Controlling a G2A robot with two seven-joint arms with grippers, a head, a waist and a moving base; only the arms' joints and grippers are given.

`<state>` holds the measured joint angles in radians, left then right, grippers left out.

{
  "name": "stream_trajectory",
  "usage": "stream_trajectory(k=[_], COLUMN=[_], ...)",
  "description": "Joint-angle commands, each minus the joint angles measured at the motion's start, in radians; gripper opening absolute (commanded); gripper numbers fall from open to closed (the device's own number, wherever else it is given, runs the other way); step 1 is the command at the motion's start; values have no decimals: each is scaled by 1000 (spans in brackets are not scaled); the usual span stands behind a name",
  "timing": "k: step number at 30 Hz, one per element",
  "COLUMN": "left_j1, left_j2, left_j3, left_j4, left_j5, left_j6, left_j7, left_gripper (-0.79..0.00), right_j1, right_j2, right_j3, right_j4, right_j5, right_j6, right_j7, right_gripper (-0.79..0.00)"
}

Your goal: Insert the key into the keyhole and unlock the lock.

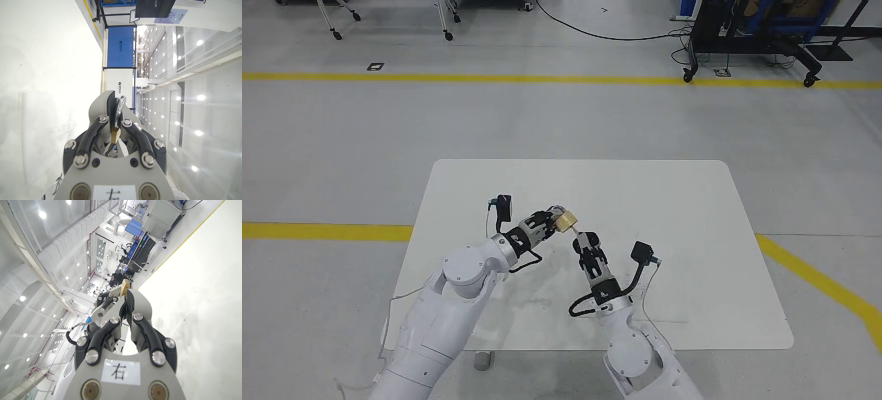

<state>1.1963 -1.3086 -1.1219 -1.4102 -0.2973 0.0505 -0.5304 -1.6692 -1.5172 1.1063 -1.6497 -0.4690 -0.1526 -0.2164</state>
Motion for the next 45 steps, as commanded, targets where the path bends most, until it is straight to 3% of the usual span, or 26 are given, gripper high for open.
stream_trajectory(k=[1, 35, 36, 37, 38, 45], left_j1=[1, -2, -3, -3, -3, -3], left_j2=[0, 1, 1, 1, 1, 1], left_j3=[1, 21, 22, 23, 22, 12], left_j4=[-2, -7, -7, -6, -6, 2], left_j5=[4, 22, 22, 23, 20, -1], left_j6=[-3, -38, -41, -42, -43, -16], left_j7=[-3, -46, -51, -52, -52, -32], left_gripper=[-785, -785, -785, -785, -785, -785], right_j1=[-1, -5, -4, -2, -1, -3], right_j2=[1, 13, 13, 12, 12, 14], right_j3=[2, -3, -3, -3, -2, 13], right_j4=[-3, -14, -13, -12, -12, -24], right_j5=[-2, 25, 30, 40, 53, 111], right_j6=[0, 2, 2, 0, -3, -33], right_j7=[7, 29, 28, 26, 24, 43], right_gripper=[-785, -785, -720, -277, 0, 0])
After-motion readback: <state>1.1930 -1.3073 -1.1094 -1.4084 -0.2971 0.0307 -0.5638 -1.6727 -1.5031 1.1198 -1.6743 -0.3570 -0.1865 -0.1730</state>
